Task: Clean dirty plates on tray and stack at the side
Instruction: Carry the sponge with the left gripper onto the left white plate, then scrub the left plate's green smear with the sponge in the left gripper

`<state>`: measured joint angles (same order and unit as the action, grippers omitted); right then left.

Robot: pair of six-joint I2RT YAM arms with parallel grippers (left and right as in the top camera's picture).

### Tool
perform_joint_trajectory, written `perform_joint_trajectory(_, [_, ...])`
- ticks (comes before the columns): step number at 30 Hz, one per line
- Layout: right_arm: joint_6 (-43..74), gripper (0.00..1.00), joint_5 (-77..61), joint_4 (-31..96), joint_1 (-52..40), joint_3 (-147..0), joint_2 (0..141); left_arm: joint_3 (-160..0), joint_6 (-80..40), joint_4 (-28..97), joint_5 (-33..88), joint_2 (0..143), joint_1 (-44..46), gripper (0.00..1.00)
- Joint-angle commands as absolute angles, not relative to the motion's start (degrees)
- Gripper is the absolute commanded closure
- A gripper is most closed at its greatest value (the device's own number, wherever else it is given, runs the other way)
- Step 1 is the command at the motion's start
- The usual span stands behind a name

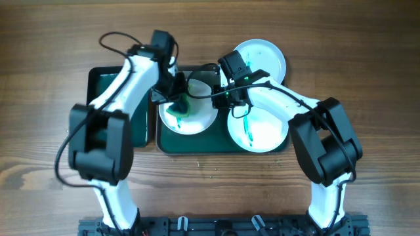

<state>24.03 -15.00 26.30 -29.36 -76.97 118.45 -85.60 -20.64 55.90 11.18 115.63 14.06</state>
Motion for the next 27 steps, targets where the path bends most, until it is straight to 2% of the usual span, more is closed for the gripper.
perform_joint_trajectory(1, [24.60,0.96,-14.85,26.85,-28.80,-76.75,120.14,-85.27,-24.73,55.68,7.51,119.28,14.15,0.96])
perform_joint_trajectory(8, [24.62,0.96,-14.85,26.79,-28.80,-76.75,120.14,-85.27,-23.05,55.66,9.67,123.24,14.63,0.96])
perform_joint_trajectory(14, [24.60,0.96,-14.87,26.89,-28.80,-76.75,120.14,-85.27,-3.42,55.13,33.95,123.59,16.29,0.96])
perform_joint_trajectory(17, [24.51,0.96,-15.03,27.03,-28.80,-76.75,120.14,-85.27,-1.58,54.43,36.12,123.59,16.16,0.96])
perform_joint_trajectory(19, [24.51,0.96,-15.11,27.09,-28.80,-76.75,120.14,-85.30,-5.65,53.34,30.87,123.55,15.31,0.96])
perform_joint_trajectory(23, [24.32,0.96,-16.99,27.14,-28.69,-76.75,120.14,-85.30,-23.00,54.94,7.22,123.17,13.54,0.96])
perform_joint_trajectory(27, [24.21,0.96,-18.13,27.57,-27.75,-76.75,120.25,-85.30,-32.10,59.09,-6.37,121.71,13.50,0.96])
